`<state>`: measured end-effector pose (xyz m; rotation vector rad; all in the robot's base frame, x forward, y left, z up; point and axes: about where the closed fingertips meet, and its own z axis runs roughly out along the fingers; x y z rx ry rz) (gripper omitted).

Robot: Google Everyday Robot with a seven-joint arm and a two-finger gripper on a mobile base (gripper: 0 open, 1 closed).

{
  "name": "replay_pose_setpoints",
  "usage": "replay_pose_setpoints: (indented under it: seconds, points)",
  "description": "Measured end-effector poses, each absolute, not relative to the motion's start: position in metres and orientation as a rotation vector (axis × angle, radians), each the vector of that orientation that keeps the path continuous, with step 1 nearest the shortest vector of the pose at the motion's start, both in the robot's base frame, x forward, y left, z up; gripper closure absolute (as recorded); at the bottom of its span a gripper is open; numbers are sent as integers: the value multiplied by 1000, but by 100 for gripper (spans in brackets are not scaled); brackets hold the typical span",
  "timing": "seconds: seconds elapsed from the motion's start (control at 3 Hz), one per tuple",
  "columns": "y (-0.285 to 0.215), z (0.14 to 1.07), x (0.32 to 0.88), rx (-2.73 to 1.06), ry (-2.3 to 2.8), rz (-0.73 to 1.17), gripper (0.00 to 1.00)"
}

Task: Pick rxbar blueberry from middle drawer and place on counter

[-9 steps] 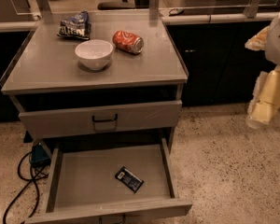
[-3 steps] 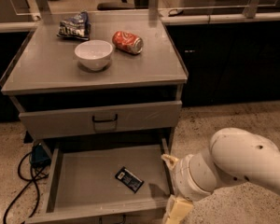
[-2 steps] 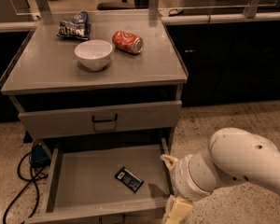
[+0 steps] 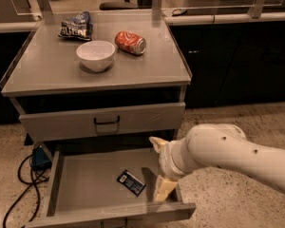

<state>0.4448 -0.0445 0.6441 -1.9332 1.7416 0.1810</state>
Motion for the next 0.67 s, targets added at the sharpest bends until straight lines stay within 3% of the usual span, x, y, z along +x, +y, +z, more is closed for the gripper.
replay_pose_setpoints:
  seconds: [0.33,0.67]
  points:
    - [-30,628,483,-1954,1685,128,0]
    - [-31,621,485,-1956,1695,127,0]
